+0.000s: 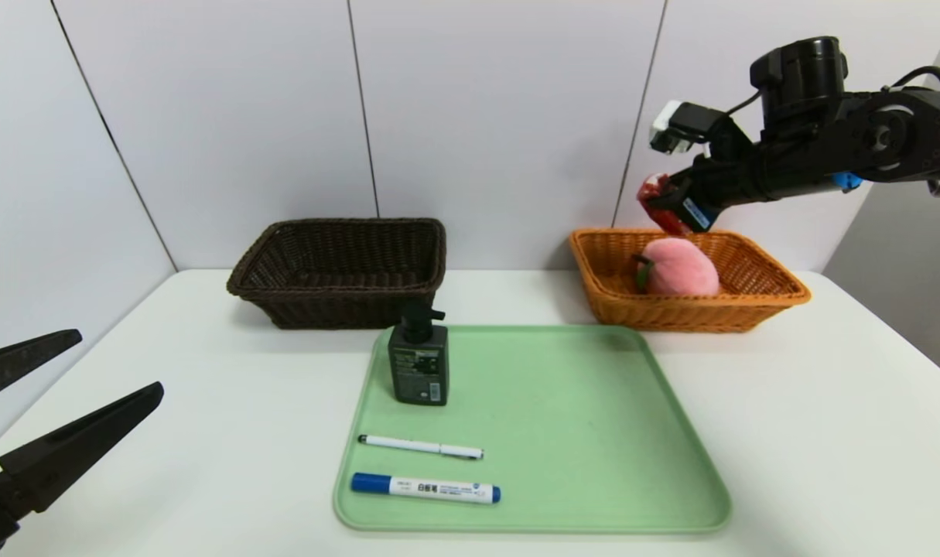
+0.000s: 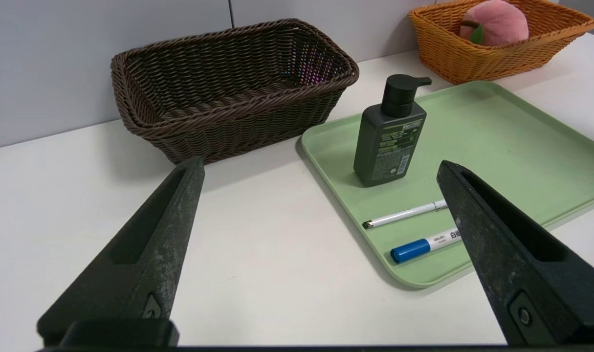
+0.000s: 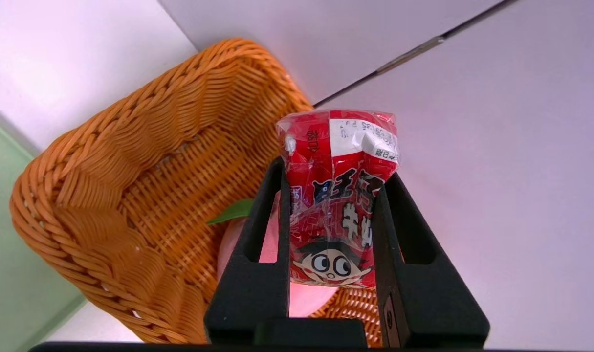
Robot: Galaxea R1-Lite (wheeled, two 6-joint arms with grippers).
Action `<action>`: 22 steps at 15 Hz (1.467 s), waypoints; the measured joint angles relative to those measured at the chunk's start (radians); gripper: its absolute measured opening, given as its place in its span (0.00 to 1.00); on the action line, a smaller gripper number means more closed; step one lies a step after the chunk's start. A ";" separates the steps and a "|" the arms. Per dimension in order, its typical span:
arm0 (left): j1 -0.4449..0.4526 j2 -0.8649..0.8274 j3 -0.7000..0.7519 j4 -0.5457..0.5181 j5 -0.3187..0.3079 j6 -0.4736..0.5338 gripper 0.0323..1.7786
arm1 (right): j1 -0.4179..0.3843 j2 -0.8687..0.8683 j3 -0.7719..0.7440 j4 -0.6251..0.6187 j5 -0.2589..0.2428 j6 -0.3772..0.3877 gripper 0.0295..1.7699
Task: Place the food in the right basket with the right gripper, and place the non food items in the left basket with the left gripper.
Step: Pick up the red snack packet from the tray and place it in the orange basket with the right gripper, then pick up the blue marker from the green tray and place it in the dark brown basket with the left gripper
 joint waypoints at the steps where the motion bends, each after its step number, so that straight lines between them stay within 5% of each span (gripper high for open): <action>1: 0.000 0.002 -0.002 0.000 0.000 0.000 0.95 | 0.003 0.004 0.009 0.000 0.001 -0.003 0.26; 3: 0.000 0.007 -0.008 0.000 0.000 0.000 0.95 | 0.014 0.016 0.014 -0.003 -0.001 -0.003 0.26; 10: 0.000 0.015 -0.017 0.000 0.001 0.000 0.95 | 0.044 0.079 0.016 -0.111 0.001 -0.001 0.67; 16: 0.001 0.013 -0.017 0.000 0.005 -0.001 0.95 | 0.051 0.107 -0.013 -0.134 -0.001 0.024 0.83; 22: 0.001 0.004 -0.014 0.000 0.006 -0.001 0.95 | 0.031 0.033 -0.039 -0.160 -0.086 0.226 0.90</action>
